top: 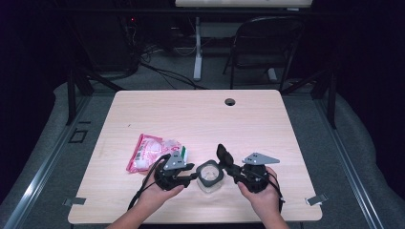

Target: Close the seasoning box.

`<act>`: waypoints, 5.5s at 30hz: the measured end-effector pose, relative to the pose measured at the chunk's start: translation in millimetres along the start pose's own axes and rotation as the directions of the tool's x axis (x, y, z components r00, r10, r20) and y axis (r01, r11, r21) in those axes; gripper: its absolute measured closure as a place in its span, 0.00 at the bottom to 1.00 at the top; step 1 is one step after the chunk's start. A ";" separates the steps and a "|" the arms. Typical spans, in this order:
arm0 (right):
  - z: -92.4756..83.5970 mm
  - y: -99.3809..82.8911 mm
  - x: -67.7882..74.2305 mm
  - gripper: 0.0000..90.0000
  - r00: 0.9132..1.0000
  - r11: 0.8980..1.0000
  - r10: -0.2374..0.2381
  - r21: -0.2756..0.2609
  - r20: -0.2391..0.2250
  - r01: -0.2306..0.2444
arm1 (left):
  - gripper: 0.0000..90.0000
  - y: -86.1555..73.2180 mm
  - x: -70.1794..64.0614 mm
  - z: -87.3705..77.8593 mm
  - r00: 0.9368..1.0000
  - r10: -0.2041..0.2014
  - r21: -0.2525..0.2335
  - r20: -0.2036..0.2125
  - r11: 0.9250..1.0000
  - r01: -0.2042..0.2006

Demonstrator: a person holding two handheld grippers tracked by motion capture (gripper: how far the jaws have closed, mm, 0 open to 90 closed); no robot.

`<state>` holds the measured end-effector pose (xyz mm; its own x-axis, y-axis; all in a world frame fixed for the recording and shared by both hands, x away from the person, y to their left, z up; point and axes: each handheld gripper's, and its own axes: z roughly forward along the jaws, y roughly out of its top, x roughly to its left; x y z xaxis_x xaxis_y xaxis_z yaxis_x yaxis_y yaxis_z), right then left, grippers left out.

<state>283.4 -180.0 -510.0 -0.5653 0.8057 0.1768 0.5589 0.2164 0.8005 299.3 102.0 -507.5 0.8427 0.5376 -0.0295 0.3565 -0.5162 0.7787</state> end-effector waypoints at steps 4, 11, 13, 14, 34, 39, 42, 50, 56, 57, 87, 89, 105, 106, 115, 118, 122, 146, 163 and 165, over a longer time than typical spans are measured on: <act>5.0 5.5 -10.7 0.86 1.000 1.000 0.025 -0.008 -0.005 -0.025 | 0.68 -6.4 3.8 -9.5 0.999 -0.013 -0.012 -0.037 1.000 0.012; 17.4 13.4 -23.1 0.91 0.997 0.998 0.066 -0.009 -0.041 -0.066 | 0.68 -17.0 14.8 -28.4 0.995 -0.018 -0.030 -0.099 0.999 0.015; 19.2 14.3 -23.6 0.91 0.997 0.997 0.071 -0.014 -0.044 -0.071 | 0.67 -18.0 16.4 -30.3 0.994 -0.023 -0.029 -0.102 0.999 0.020; 20.4 15.4 -24.4 0.91 0.997 0.998 0.068 -0.012 -0.045 -0.068 | 0.67 -18.9 18.4 -32.4 0.994 -0.020 -0.026 -0.110 1.000 0.018; 11.3 11.4 -31.3 0.67 0.998 0.998 0.060 -0.020 0.005 -0.060 | 0.59 -25.3 51.7 -46.0 0.983 -0.084 -0.044 -0.164 0.996 0.078; 7.2 8.7 -31.5 0.66 0.998 0.998 0.059 -0.026 0.012 -0.058 | 0.63 -22.6 47.1 -34.6 0.988 -0.051 -0.015 -0.147 0.999 0.049; 5.1 6.6 -31.6 0.66 0.998 0.998 0.061 -0.025 0.017 -0.060 | 0.63 -20.7 43.7 -29.3 0.988 -0.031 -0.003 -0.151 1.000 0.030; 1.8 4.7 -32.2 0.64 0.998 0.997 0.065 -0.034 0.018 -0.064 | 0.48 -24.0 41.1 -11.6 0.987 -0.016 0.063 -0.159 0.998 0.026; 1.1 3.7 -30.2 0.64 0.998 0.998 0.056 -0.029 0.021 -0.056 | 0.41 -27.3 42.2 -4.7 0.980 0.009 0.097 -0.200 0.995 0.011; 1.0 3.4 -30.2 0.63 0.998 0.998 0.058 -0.031 0.023 -0.057 | 0.40 -28.1 42.4 -3.6 0.978 0.016 0.102 -0.209 0.995 0.006; -4.3 -5.1 -32.4 0.62 0.997 0.997 0.068 -0.026 0.033 -0.067 | 0.83 -40.9 53.4 13.9 0.957 0.082 0.095 -0.277 0.994 -0.057; -4.2 -5.2 -32.3 0.62 0.997 0.998 0.067 -0.023 0.031 -0.066 | 0.87 -41.1 55.0 12.8 0.958 0.064 0.079 -0.278 0.996 -0.043; -4.2 -6.5 -32.8 0.62 0.997 0.997 0.071 -0.024 0.033 -0.070 | 0.93 -50.1 81.2 5.6 0.965 -0.147 0.000 -0.219 0.989 0.151; -4.2 -6.7 -32.9 0.62 0.997 0.997 0.069 -0.022 0.033 -0.068 | 0.92 -51.1 81.8 7.4 0.965 -0.153 0.007 -0.215 0.987 0.158; -4.6 -7.4 -33.3 0.62 0.997 0.998 0.067 -0.015 0.031 -0.066 | 0.99 -49.4 81.0 8.0 0.969 -0.137 0.016 -0.207 0.990 0.144; -4.9 -7.5 -33.4 0.62 0.997 0.997 0.074 -0.022 0.033 -0.073 | 1.00 -46.1 82.5 2.2 0.969 -0.139 0.009 -0.202 0.990 0.144; -5.5 -7.2 -33.3 0.62 0.996 0.997 0.077 -0.030 0.032 -0.076 | 1.00 -38.3 84.8 -16.5 0.966 -0.123 -0.024 -0.228 0.992 0.120; -5.1 -5.4 -32.9 0.62 0.997 0.997 0.069 -0.029 0.034 -0.068 | 1.00 -23.2 102.2 -77.1 0.925 -0.145 -0.087 -0.351 0.989 0.122; -6.1 -4.8 -33.5 0.62 0.997 0.997 0.073 -0.040 0.041 -0.071 | 1.00 -6.9 95.9 -116.8 0.899 -0.124 -0.152 -0.421 0.986 0.065; -6.2 -4.8 -33.8 0.62 0.996 0.997 0.074 -0.040 0.041 -0.072 | 1.00 -2.5 90.9 -122.0 0.900 -0.106 -0.157 -0.422 0.987 0.043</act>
<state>296.0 -211.7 -516.2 -0.4972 0.8414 0.2115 0.5732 0.1356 0.8081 325.8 233.6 -435.6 0.5506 0.8202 0.1552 0.3247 -0.3817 0.8654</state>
